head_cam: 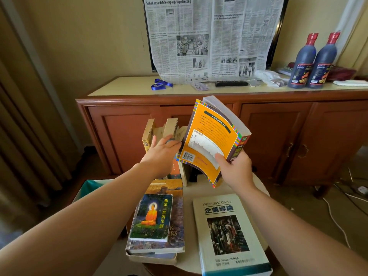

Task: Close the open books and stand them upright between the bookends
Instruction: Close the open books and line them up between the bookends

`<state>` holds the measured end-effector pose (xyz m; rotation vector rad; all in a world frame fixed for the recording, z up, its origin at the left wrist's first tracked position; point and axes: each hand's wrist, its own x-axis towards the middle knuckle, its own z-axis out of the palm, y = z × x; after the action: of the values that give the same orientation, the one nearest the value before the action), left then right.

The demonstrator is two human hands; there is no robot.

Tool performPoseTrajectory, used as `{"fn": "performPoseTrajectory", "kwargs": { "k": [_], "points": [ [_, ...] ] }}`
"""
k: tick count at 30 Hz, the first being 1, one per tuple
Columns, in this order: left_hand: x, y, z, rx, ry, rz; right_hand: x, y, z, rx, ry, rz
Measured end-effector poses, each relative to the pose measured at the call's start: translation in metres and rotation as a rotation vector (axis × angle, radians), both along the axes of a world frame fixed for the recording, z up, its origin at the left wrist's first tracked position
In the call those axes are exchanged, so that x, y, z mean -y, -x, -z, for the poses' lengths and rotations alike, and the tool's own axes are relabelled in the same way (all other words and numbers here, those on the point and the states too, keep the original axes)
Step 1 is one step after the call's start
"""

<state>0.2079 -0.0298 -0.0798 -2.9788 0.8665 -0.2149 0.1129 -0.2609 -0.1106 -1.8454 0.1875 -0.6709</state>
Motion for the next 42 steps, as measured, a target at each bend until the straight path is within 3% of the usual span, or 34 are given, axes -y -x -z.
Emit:
{"fn": "performPoseTrajectory", "kwargs": {
  "k": [6, 11, 19, 25, 37, 42],
  "points": [
    [-0.004, -0.002, 0.01, 0.037, 0.105, -0.006, -0.022, 0.006, 0.014, 0.048, -0.022, 0.121],
    [0.004, -0.006, 0.004, 0.064, 0.13, -0.034, -0.02, 0.016, 0.02, 0.07, -0.043, 0.095],
    [0.017, -0.001, -0.005, 0.074, -0.131, -0.077, -0.016, 0.032, 0.025, 0.122, 0.048, 0.015],
    [0.023, -0.002, -0.007, 0.083, -0.144, -0.078, -0.017, 0.029, 0.027, 0.17, 0.139, -0.023],
    [0.005, -0.002, 0.016, 0.063, 0.137, 0.02, -0.054, 0.001, 0.026, 0.06, 0.206, -0.043],
    [0.001, -0.002, 0.024, 0.061, 0.202, 0.048, -0.069, -0.022, 0.024, -0.102, 0.148, -0.036]
  ]
}}
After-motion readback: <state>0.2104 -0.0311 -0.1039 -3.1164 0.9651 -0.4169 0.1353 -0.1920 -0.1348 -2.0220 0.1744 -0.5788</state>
